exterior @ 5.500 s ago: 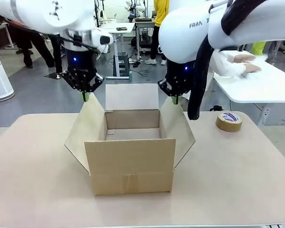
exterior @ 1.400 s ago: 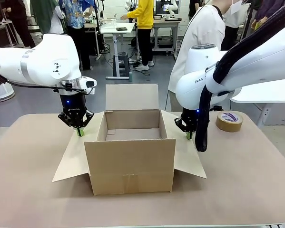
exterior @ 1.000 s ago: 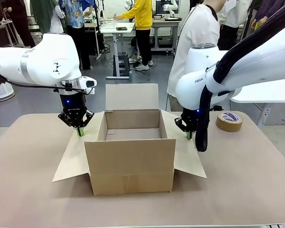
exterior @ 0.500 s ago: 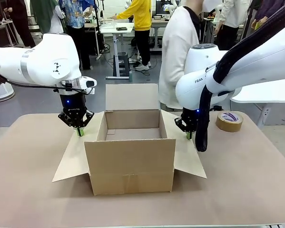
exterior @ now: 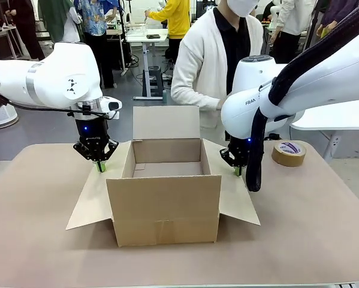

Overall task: Wrap the clocks to prevent damage.
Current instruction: Once the human has placed the objects inside and stepped back, release both hands from the side flaps of the Package Box.

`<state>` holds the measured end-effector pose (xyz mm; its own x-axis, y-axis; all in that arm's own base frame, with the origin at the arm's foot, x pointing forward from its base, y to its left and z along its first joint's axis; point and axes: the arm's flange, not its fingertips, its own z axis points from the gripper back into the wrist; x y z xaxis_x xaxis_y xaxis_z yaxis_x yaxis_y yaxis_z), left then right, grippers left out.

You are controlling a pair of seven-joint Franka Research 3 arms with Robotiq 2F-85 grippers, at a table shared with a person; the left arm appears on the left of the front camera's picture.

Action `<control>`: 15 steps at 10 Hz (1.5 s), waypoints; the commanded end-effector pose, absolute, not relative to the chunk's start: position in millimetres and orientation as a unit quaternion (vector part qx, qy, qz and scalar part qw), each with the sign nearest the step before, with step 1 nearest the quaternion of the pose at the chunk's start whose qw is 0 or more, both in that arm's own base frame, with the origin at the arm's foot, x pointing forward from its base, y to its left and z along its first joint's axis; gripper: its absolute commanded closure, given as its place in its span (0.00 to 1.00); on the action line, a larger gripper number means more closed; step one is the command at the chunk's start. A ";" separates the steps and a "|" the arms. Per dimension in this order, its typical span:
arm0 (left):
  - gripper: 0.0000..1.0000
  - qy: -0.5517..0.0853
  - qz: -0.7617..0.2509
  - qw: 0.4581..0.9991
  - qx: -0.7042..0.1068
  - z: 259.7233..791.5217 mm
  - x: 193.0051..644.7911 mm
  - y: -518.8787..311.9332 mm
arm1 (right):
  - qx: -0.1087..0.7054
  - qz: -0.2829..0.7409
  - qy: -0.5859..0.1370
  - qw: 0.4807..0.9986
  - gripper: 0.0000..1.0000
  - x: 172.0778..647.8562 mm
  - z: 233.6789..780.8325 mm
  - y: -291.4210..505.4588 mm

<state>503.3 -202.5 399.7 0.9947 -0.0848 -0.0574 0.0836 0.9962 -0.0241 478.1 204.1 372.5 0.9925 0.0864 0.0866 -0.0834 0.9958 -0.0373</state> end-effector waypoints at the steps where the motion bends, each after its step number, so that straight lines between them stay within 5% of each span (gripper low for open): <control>1: 1.00 0.032 -0.042 0.999 -0.010 398.4 502.9 -201.9 | -0.018 0.042 -0.042 0.998 0.99 477.7 369.8 203.4; 15: 1.00 0.032 -0.042 0.999 -0.010 398.4 502.9 -201.9 | -0.018 0.042 -0.042 0.998 0.99 477.7 369.8 203.4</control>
<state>503.3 -202.5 399.7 0.9947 -0.0848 -0.0575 0.0836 0.9962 -0.0241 478.1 204.1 372.5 0.9925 0.0864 0.0866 -0.0834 0.9958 -0.0373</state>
